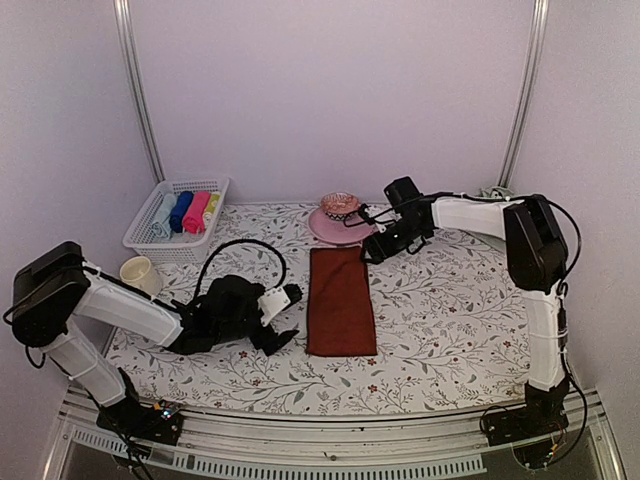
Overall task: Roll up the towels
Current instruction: Rotate the towel at the center of the board, then roll the towel at the center of the board.
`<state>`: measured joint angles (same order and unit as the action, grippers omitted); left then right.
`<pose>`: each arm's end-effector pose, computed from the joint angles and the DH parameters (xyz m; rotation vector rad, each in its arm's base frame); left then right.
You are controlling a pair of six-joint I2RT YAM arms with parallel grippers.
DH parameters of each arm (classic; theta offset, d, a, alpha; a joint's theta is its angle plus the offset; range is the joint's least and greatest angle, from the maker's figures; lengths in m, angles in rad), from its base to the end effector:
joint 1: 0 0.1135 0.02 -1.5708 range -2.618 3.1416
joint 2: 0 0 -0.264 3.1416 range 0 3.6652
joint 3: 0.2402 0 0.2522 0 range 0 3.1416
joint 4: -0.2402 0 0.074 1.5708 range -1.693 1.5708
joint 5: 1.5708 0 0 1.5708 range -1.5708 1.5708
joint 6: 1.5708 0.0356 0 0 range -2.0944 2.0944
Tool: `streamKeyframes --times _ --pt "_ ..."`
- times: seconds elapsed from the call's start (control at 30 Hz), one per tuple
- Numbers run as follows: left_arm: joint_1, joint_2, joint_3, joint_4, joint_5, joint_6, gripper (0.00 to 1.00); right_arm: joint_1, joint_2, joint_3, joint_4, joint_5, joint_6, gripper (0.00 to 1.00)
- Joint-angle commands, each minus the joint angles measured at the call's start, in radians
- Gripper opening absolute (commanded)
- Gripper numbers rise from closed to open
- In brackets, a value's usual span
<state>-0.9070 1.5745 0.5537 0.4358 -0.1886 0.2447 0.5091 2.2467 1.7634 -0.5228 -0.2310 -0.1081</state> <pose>0.1846 -0.2251 0.1399 1.0776 1.8601 -0.1829 0.4222 0.2450 0.1670 -0.8726 2.4493 0.4456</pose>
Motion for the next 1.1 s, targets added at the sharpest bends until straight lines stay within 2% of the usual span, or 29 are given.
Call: streamKeyframes --times 0.0,0.1,0.17,0.37,0.63,0.77,0.83,0.9,1.03,1.07 --pt "-0.027 -0.070 -0.079 0.120 0.176 0.164 0.97 -0.006 -0.259 -0.170 0.090 -0.011 -0.139 0.78" --pt "-0.064 -0.120 -0.125 0.175 0.217 0.239 0.97 -0.007 -0.410 -0.310 0.151 -0.038 -0.221 0.91" --pt "-0.097 -0.127 -0.136 0.190 0.216 0.300 0.97 -0.006 -0.499 -0.386 0.172 -0.073 -0.278 0.96" --pt "-0.214 -0.011 -0.074 0.116 0.096 0.462 0.95 -0.007 -0.724 -0.590 0.242 -0.175 -0.419 0.99" --pt "-0.241 0.116 0.017 0.030 0.011 0.531 0.84 -0.007 -0.746 -0.627 0.255 -0.221 -0.457 0.99" --pt "-0.241 0.169 0.066 -0.019 -0.015 0.557 0.69 -0.007 -0.741 -0.650 0.256 -0.265 -0.489 0.98" --pt "-0.241 0.194 0.084 -0.042 -0.018 0.560 0.55 -0.007 -0.752 -0.670 0.262 -0.299 -0.510 0.98" --pt "-0.245 0.213 0.095 -0.060 -0.014 0.561 0.48 -0.007 -0.768 -0.694 0.275 -0.327 -0.540 0.98" --pt "-0.252 0.231 0.103 -0.071 -0.008 0.559 0.25 -0.007 -0.820 -0.792 0.347 -0.394 -0.631 0.96" --pt "-0.252 0.234 0.106 -0.073 -0.007 0.554 0.16 -0.007 -0.836 -0.828 0.368 -0.417 -0.664 0.95"
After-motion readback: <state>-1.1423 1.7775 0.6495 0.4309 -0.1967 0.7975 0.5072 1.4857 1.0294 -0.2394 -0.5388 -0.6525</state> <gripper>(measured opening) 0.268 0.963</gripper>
